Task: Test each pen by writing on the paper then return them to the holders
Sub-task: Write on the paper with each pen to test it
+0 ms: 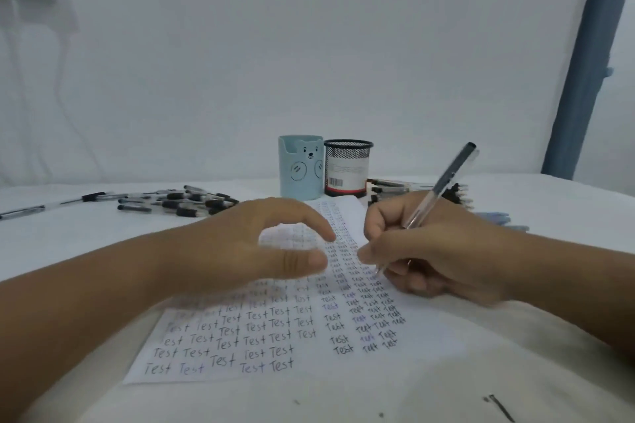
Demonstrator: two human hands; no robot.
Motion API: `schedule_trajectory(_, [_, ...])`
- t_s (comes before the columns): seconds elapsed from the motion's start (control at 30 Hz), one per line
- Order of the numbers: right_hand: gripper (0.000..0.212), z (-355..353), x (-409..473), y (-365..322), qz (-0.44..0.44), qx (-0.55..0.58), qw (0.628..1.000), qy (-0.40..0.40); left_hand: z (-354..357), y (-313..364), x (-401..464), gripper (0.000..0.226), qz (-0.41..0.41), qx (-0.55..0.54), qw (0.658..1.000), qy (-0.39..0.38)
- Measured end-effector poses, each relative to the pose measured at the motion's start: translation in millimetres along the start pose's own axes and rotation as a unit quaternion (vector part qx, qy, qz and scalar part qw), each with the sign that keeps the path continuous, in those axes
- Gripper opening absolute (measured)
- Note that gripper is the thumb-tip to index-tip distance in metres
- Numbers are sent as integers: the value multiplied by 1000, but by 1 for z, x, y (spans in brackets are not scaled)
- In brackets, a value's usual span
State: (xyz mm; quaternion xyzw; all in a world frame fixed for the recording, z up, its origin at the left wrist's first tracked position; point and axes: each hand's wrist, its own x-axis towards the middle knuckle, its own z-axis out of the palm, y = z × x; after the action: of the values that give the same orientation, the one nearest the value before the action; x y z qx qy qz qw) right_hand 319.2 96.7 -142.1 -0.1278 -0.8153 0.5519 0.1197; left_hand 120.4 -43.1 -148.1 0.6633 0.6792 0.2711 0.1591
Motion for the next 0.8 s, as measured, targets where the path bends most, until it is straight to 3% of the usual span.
schedule_trajectory(0.17, [19,3,-12,6,-73,-7,997,-19,7,3,0,72,11,61,995,-76])
schedule_trajectory(0.37, [42,4,-18,10,-107,-91,990,13,22,-14,3,76,20,96,995,-13])
schedule_trajectory(0.8, [47,6,-18,7,-94,-165,981,35,24,-36,14,75,21,115,993,-3])
